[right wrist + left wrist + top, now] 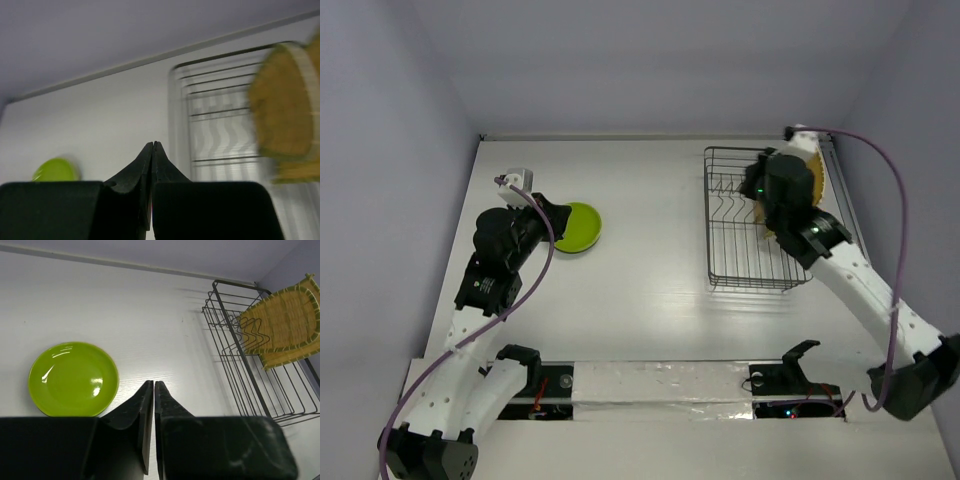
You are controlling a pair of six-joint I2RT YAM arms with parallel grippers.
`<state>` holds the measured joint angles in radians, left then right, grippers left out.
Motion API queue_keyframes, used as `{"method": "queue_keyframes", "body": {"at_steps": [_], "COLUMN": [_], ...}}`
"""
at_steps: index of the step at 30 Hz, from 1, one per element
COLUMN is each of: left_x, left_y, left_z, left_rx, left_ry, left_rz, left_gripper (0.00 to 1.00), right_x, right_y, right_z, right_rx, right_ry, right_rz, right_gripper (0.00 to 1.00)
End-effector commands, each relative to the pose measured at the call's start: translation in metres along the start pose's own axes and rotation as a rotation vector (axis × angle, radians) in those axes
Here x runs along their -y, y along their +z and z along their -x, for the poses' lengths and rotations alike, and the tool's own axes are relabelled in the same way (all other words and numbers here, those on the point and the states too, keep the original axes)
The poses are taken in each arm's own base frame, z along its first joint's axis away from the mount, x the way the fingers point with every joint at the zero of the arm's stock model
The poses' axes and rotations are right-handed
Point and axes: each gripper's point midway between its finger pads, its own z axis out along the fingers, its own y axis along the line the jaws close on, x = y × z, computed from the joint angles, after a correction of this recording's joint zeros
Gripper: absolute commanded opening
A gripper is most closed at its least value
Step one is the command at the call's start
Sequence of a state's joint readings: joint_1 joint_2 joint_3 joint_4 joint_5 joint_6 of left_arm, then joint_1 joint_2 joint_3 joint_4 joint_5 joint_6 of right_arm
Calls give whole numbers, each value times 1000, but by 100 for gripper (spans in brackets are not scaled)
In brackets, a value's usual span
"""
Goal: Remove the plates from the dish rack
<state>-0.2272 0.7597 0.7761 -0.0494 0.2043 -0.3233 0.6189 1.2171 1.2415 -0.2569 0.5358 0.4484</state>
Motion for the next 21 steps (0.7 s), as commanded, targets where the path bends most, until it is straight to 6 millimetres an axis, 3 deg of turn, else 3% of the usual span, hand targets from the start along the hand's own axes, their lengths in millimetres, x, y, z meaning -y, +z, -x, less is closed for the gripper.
{"method": "queue_keyframes", "body": {"at_steps": [1, 4, 6, 8, 10, 16, 21], "left_x": [2, -1, -3, -4, -5, -6, -6], "left_y": [0, 2, 2, 2, 3, 6, 6], "left_z": [10, 10, 9, 8, 8, 4, 3], "left_rx": [45, 44, 44, 43, 40, 27, 23], "left_ry": [4, 5, 6, 7, 6, 6, 5], "left_rz": [-8, 5, 14, 19, 19, 21, 18], "left_gripper": [1, 0, 3, 9, 13, 23, 25], "right_x": [93, 139, 162, 172, 177, 203, 215], "right_y": [-12, -19, -16, -12, -5, 33, 57], "right_z": [3, 18, 18, 16, 16, -8, -25], "right_rx": [-16, 2, -16, -30, -35, -131, -171], "right_ry": [-90, -99, -126, -135, -141, -166, -155], "right_rz": [-219, -332, -405, -436, -457, -528, -537], "right_gripper": [0, 2, 28, 50, 57, 59, 51]}}
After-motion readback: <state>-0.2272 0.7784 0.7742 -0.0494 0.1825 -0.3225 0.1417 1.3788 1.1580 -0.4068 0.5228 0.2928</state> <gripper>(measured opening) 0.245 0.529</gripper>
